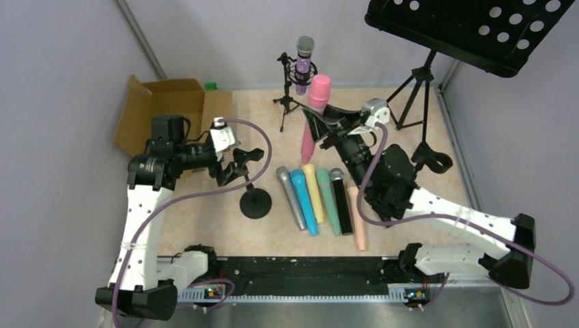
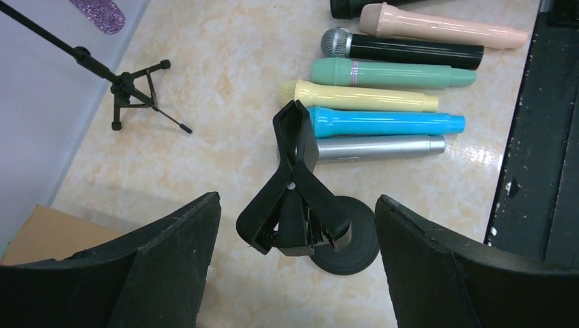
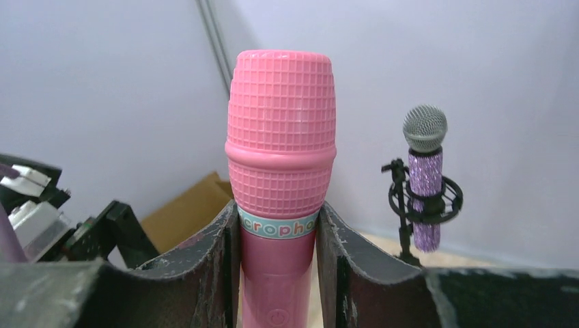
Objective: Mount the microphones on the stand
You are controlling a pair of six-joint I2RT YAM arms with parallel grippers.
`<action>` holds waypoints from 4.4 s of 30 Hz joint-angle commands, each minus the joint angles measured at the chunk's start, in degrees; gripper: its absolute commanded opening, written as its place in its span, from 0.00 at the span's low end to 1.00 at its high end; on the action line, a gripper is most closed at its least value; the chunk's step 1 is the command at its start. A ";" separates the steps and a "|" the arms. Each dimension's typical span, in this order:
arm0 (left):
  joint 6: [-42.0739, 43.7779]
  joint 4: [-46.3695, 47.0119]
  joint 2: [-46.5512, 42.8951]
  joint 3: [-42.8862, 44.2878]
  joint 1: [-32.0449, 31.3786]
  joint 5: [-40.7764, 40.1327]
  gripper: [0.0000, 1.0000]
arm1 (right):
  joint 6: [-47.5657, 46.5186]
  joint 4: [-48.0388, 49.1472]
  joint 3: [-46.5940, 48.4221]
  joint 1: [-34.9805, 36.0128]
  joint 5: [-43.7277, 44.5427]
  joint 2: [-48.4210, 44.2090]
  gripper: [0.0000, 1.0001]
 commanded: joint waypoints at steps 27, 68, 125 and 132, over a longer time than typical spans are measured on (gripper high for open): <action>-6.92 4.58 -0.99 -2.01 -0.47 1.95 0.84 | -2.72 40.66 7.28 1.71 -7.42 24.22 0.00; -11.05 8.84 -4.30 -7.08 -0.53 -2.97 0.00 | -12.92 59.41 -0.86 12.57 2.78 38.00 0.00; -6.85 2.37 -6.66 0.66 -0.12 -5.83 0.99 | -6.33 24.68 -14.78 -1.73 -42.18 16.01 0.91; -9.90 0.75 -8.51 2.94 -0.12 -4.70 0.99 | -10.78 16.85 -8.55 -2.05 -48.22 19.45 0.95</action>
